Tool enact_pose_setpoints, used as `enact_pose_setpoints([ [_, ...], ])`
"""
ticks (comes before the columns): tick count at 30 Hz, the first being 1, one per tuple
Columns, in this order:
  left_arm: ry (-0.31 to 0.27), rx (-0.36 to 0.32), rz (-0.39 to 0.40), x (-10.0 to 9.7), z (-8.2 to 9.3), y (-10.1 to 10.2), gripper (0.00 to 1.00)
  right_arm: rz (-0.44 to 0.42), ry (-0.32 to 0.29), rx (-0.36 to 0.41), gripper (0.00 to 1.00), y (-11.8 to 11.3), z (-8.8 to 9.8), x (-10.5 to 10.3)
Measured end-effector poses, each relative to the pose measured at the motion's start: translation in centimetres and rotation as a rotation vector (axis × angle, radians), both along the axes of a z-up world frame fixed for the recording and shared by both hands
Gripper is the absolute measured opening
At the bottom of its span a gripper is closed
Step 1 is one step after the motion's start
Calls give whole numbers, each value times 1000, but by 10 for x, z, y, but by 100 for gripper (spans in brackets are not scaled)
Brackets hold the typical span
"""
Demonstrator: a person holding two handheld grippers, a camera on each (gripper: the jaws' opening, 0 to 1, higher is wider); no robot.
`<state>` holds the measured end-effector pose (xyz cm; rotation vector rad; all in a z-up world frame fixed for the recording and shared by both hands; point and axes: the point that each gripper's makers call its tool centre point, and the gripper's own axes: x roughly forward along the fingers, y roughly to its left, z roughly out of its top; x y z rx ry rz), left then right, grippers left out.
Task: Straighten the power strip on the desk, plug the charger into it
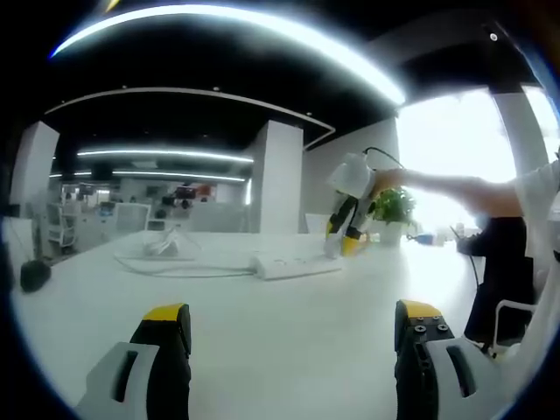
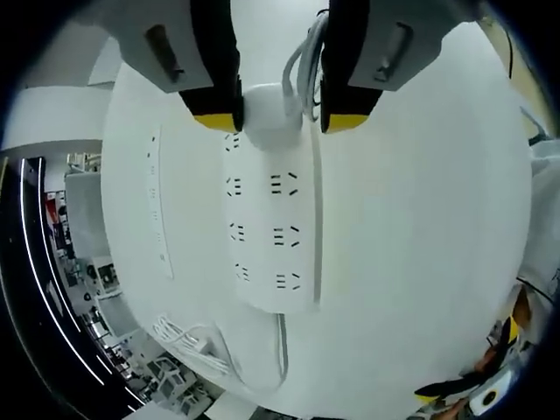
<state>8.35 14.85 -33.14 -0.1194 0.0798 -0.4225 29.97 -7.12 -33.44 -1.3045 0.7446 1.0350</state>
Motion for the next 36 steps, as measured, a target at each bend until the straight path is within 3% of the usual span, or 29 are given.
enact_pose_setpoints([
  [10, 1, 1, -2, 1, 0, -1, 99, -2, -22, -14, 27, 0, 1, 5],
  [21, 4, 9, -6, 2, 0, -6, 99, -23, -4, -99, 25, 1, -2, 6],
  [31, 12, 21, -7, 8, 0, -10, 99, -63, 102, -103, 25, -2, -8, 10],
  [32, 13, 22, -5, 9, -1, -10, 99, -101, 69, -133, 25, -10, -10, 19],
  [33, 15, 23, -6, 9, -1, -10, 99, -89, 107, -125, 25, -7, -11, 16],
  [36, 26, 22, -5, 10, -5, -10, 99, -83, 103, -125, 25, -7, -11, 15],
])
